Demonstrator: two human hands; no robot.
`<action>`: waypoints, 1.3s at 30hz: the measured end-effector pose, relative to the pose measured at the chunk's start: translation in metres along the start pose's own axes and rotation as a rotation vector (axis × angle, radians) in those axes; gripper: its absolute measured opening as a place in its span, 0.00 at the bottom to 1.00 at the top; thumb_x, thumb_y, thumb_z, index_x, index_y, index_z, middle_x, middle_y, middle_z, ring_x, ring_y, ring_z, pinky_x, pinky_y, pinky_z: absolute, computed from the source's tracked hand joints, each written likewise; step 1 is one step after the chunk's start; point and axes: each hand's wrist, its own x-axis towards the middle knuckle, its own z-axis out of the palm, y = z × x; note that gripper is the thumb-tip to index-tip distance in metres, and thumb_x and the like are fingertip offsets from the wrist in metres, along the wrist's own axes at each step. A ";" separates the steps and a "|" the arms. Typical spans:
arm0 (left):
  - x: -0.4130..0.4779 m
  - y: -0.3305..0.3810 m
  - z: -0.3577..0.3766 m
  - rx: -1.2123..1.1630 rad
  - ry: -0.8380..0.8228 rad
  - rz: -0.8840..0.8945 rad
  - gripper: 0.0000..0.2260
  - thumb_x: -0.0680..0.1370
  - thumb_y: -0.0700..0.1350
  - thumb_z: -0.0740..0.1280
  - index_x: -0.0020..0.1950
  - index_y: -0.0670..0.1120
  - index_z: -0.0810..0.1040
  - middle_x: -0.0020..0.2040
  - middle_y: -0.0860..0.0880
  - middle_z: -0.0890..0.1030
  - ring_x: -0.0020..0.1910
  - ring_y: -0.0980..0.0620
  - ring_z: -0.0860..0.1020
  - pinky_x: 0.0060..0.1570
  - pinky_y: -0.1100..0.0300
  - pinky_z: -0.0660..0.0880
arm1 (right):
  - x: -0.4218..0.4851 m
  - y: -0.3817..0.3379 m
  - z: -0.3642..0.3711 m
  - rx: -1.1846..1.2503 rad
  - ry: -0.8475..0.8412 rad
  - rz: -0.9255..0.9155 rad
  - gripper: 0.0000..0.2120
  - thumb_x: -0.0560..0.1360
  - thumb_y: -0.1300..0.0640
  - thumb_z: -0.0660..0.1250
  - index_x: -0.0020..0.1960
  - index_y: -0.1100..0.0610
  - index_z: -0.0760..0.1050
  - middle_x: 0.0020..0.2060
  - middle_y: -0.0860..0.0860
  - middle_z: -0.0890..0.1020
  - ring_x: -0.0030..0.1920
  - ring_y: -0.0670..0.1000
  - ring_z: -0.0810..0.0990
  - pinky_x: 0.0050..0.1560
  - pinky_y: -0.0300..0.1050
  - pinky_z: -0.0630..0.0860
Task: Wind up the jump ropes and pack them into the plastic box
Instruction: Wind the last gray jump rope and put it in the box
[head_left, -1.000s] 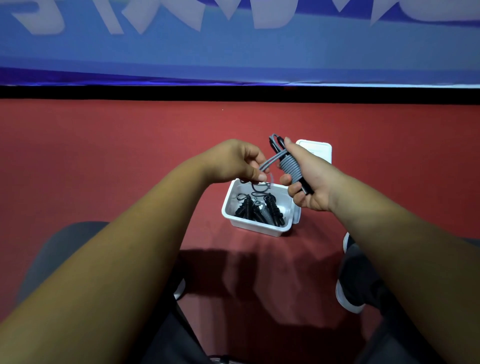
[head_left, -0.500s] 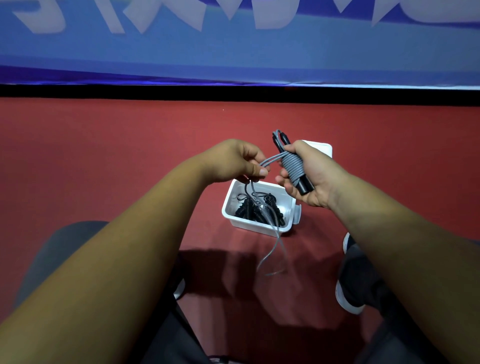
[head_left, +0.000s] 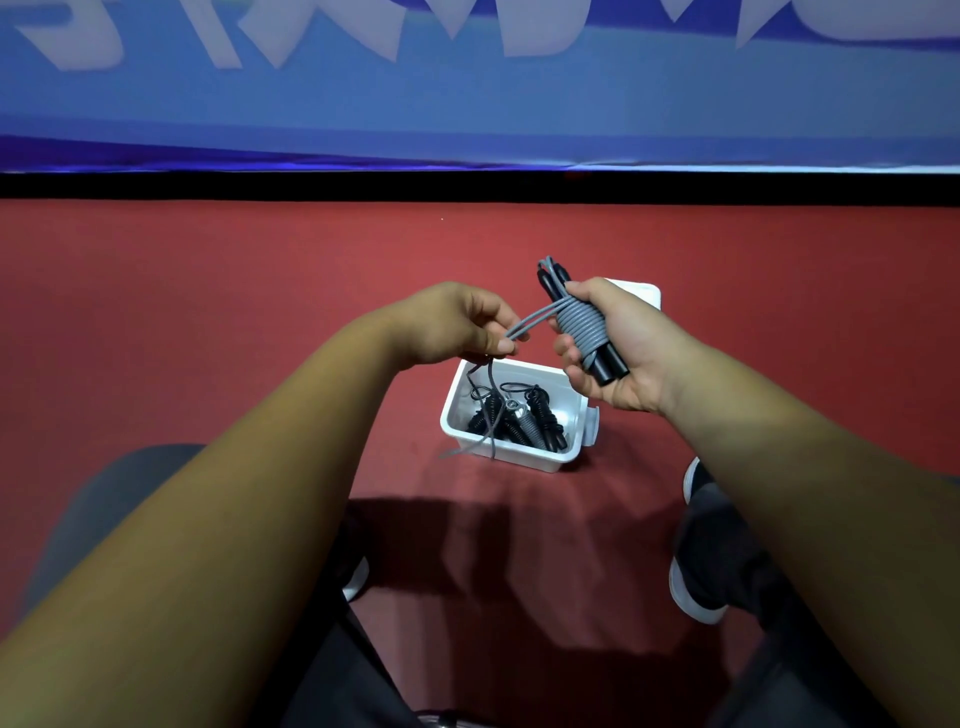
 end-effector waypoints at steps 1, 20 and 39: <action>0.001 -0.001 0.000 0.016 0.005 -0.004 0.09 0.79 0.35 0.73 0.51 0.48 0.84 0.41 0.51 0.84 0.44 0.52 0.81 0.55 0.52 0.81 | -0.001 0.000 0.001 -0.003 -0.015 0.008 0.19 0.79 0.39 0.68 0.53 0.55 0.78 0.33 0.48 0.76 0.28 0.44 0.75 0.25 0.39 0.77; -0.006 0.005 -0.001 0.380 0.018 0.025 0.10 0.80 0.44 0.73 0.44 0.60 0.84 0.40 0.65 0.84 0.40 0.69 0.78 0.48 0.67 0.74 | -0.012 0.010 -0.001 -0.153 -0.453 0.175 0.27 0.79 0.38 0.65 0.63 0.58 0.85 0.34 0.48 0.66 0.22 0.42 0.60 0.20 0.34 0.52; -0.003 0.019 -0.005 0.334 0.103 0.156 0.07 0.73 0.36 0.78 0.47 0.47 0.89 0.45 0.50 0.88 0.45 0.54 0.86 0.48 0.66 0.78 | 0.003 0.023 0.000 -0.516 -0.193 0.250 0.26 0.81 0.30 0.61 0.62 0.51 0.78 0.36 0.50 0.76 0.29 0.44 0.72 0.23 0.34 0.64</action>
